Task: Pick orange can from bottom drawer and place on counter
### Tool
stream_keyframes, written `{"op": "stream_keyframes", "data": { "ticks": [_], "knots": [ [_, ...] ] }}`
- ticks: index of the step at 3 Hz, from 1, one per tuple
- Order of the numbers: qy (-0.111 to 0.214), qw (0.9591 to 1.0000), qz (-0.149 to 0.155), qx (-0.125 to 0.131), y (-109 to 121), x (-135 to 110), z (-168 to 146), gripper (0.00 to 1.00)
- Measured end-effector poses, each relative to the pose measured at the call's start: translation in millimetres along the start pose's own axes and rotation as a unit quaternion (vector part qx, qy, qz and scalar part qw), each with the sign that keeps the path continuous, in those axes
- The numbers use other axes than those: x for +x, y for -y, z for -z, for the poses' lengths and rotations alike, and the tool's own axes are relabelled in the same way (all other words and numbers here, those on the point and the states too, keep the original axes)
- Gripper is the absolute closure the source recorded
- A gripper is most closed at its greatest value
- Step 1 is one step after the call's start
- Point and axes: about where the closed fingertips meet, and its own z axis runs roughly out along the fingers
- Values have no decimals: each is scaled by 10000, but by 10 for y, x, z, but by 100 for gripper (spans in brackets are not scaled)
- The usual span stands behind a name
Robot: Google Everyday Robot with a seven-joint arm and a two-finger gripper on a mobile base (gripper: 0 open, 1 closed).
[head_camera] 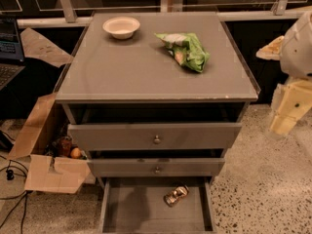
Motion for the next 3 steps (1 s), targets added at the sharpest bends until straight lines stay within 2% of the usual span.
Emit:
{"op": "stream_keyframes", "data": {
  "ticks": [1,2,3],
  "knots": [
    [565,9976,336,-197,-186,81,-314,0],
    [1166,9891,780,-453,-371,84,-592,0],
    [1272,9831,1004,-857,-596,64,-1101,0]
  ]
}}
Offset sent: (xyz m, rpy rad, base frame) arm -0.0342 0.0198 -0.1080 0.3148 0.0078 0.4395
